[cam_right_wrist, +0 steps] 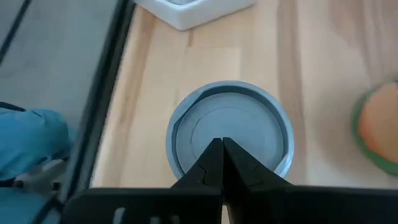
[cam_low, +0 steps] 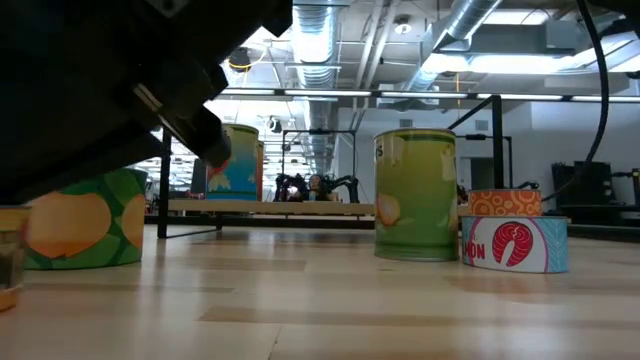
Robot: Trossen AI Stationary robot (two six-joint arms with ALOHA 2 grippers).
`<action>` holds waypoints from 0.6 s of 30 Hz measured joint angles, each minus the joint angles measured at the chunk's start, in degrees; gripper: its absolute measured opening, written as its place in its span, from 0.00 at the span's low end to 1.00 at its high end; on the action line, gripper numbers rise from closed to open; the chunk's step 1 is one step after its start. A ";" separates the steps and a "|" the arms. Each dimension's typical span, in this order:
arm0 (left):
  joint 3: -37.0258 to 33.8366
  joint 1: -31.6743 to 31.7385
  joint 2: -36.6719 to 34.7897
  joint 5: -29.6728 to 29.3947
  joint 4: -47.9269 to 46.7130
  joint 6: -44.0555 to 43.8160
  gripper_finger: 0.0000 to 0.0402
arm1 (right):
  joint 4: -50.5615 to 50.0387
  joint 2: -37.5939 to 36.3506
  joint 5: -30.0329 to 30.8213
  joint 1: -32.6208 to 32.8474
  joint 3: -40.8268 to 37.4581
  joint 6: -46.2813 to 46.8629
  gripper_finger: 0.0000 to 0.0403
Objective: Pick and place cans onto a shelf
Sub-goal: Move the canned pears, canned pineapple rings, and canned salmon to the center of the table
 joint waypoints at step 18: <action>0.00 0.00 0.00 0.00 -0.09 0.24 0.18 | -17.74 -2.85 0.88 -5.93 -0.09 -0.57 0.05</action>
